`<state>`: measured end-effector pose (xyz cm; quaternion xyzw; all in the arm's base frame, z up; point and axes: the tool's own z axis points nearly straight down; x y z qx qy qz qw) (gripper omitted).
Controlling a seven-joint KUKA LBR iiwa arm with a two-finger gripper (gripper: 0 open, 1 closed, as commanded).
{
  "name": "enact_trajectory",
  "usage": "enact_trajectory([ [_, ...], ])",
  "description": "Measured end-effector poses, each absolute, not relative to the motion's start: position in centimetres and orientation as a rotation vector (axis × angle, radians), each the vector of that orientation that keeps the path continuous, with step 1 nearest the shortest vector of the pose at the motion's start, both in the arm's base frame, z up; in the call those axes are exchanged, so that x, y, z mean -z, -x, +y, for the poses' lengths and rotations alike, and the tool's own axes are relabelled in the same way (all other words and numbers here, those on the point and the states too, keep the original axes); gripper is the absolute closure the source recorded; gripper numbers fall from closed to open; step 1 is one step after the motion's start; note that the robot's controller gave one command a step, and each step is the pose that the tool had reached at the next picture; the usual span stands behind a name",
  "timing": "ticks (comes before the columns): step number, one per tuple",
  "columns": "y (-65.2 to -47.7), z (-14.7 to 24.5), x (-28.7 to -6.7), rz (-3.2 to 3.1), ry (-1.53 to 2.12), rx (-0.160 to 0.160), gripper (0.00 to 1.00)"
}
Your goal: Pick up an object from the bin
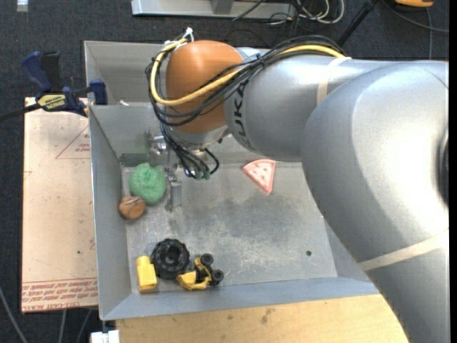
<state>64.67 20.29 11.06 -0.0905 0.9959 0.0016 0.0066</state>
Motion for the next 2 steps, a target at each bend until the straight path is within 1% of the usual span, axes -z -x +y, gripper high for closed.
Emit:
enact_trajectory([
  [1,-65.76,22.50,-8.11,3.129,0.163,-0.007,1.00],
  [2,-65.76,22.49,-8.10,3.129,0.162,-0.008,1.00],
])
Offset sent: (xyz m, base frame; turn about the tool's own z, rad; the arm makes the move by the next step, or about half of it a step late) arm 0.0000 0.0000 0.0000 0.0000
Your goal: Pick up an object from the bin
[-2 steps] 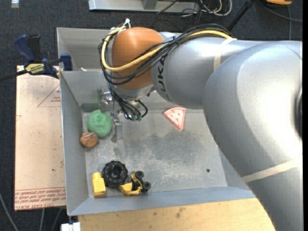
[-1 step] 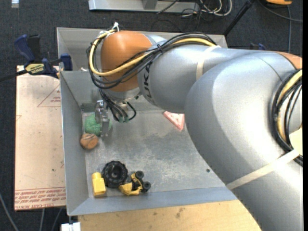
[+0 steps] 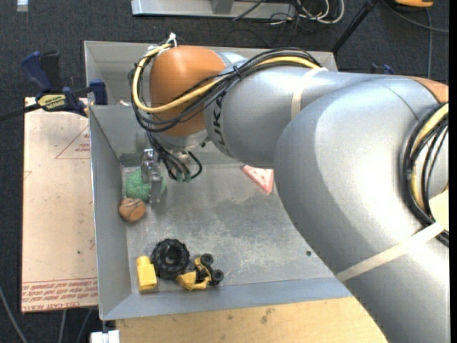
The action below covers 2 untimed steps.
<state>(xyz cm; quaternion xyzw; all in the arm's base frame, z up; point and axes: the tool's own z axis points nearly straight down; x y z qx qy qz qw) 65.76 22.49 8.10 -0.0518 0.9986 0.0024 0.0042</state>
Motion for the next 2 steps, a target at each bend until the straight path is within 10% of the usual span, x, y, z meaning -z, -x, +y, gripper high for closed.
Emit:
enact_trajectory([
  [1,-65.11,23.44,-17.20,3.136,0.104,-0.004,1.00],
  [2,-65.11,23.43,-17.20,3.136,0.104,-0.004,1.00],
])
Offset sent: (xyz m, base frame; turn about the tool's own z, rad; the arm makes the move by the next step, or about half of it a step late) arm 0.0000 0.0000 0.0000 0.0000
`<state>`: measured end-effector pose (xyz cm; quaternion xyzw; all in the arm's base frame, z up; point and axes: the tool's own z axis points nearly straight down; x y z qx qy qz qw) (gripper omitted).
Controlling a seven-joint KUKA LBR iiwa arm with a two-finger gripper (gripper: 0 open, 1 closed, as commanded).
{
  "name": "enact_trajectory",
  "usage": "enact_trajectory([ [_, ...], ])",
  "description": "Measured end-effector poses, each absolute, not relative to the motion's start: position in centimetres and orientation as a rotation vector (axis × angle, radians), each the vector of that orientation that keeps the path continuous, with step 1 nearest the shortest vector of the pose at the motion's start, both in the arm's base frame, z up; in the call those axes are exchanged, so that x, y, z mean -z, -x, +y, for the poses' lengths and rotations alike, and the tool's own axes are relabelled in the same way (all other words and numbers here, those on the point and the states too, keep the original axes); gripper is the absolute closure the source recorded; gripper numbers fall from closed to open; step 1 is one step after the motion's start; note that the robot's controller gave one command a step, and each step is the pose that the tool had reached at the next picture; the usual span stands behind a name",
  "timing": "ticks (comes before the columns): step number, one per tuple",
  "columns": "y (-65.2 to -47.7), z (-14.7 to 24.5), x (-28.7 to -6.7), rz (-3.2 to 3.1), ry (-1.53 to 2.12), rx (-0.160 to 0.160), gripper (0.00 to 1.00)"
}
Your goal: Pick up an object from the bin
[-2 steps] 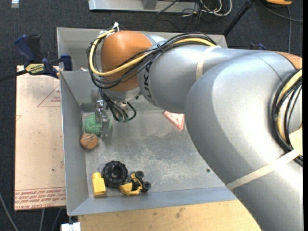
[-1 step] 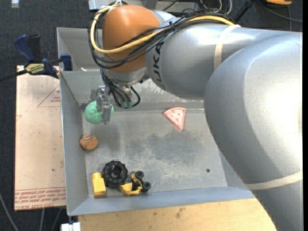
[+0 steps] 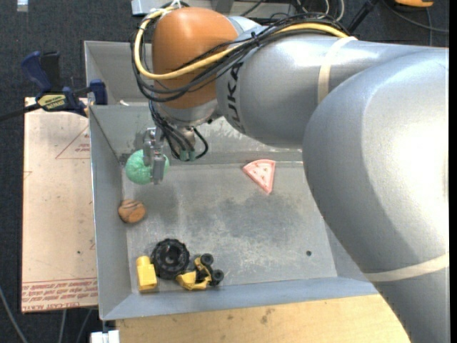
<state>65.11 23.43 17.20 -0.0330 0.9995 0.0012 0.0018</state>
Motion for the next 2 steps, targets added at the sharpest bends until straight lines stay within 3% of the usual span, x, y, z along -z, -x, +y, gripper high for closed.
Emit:
enact_trajectory([
  [1,-63.7,24.1,-22.0,3.144,0.084,0.001,1.00],
  [2,-63.5,24.3,-24.5,3.142,0.085,-0.002,1.00],
])
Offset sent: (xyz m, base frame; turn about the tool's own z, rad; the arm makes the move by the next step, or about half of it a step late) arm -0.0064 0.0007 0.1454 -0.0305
